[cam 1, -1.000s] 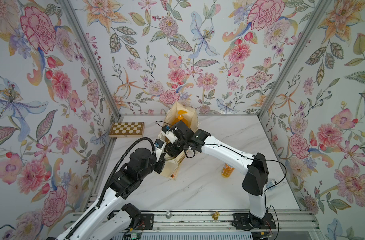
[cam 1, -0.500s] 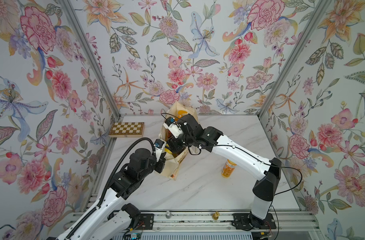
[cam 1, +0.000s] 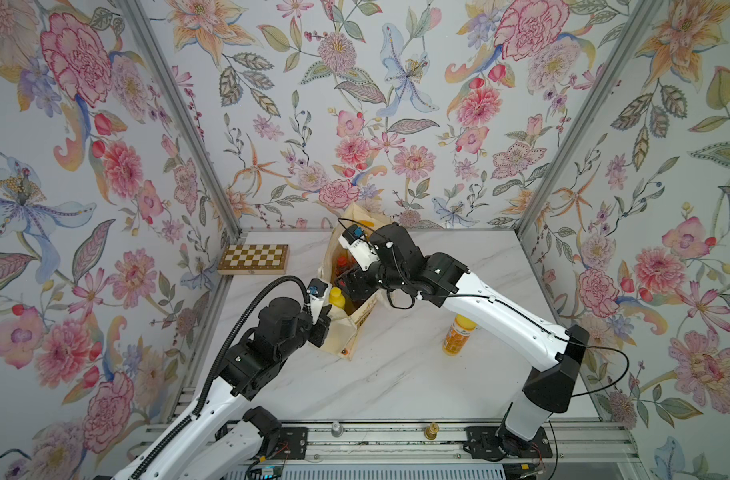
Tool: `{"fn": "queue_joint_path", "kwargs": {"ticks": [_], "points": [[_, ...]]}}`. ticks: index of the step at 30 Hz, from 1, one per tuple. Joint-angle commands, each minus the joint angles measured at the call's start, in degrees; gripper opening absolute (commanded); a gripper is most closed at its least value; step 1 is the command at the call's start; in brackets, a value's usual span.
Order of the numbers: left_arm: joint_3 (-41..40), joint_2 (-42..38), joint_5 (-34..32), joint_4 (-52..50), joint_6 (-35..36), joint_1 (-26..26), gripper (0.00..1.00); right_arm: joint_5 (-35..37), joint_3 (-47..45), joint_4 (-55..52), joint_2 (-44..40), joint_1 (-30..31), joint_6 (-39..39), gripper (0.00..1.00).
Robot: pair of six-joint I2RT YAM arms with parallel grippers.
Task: Pack dish soap into the shopping bag
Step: Place the bottle of dish soap in the shopping bag.
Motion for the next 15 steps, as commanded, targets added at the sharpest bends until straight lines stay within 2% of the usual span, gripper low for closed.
{"fn": "queue_joint_path", "kwargs": {"ticks": [1,6,11,15], "points": [[1.3,-1.9,-2.0,2.3,-0.2,-0.7,0.0,6.9,-3.5,0.3,-5.8,-1.5,3.1,0.74],[1.2,-2.4,-2.1,2.3,-0.6,-0.7,0.01,11.4,-11.1,-0.5,-11.8,-4.9,10.1,0.77],[1.2,-2.6,-1.9,2.4,-0.8,-0.7,0.02,8.9,-17.4,-0.8,-14.7,-8.6,15.1,0.84],[1.3,-2.8,-2.1,2.2,-0.8,-0.7,0.02,10.5,-19.4,-4.1,-16.8,-10.8,16.7,0.89]]}}
